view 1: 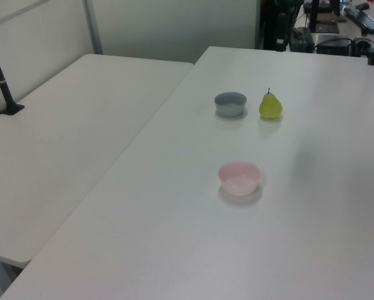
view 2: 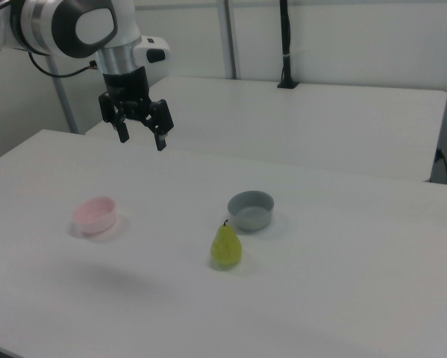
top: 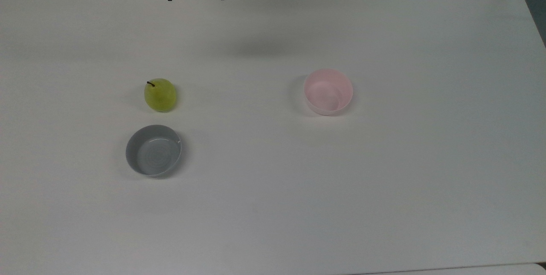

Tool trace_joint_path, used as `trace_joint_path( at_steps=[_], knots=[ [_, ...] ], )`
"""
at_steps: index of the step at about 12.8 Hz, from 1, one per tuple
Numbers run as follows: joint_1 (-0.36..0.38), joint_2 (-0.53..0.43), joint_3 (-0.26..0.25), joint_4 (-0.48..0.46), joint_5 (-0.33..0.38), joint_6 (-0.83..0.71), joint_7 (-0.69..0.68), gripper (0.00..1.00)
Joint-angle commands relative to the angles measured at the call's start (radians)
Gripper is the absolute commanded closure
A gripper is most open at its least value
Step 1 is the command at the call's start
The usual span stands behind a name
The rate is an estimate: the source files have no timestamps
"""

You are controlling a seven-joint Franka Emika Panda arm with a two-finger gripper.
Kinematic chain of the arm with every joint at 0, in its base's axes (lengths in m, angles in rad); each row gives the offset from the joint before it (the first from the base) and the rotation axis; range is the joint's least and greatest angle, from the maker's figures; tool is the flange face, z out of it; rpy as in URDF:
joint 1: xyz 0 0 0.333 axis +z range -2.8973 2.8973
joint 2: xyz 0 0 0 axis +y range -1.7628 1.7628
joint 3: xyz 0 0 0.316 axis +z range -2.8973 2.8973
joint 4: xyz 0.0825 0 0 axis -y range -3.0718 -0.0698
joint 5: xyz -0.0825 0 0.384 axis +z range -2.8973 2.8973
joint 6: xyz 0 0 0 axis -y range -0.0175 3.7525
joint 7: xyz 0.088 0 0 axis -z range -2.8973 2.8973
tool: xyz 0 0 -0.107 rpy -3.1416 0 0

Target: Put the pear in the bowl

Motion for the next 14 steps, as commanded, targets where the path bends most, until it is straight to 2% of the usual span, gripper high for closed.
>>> trace_joint_path(
  at_steps=[1,14],
  knots=[
    [0.007,-0.011,0.001,-0.021,-0.014,0.021,0.018,0.0],
    [0.0,-0.02,0.0,-0.014,-0.014,0.01,0.011,0.0]
  ],
)
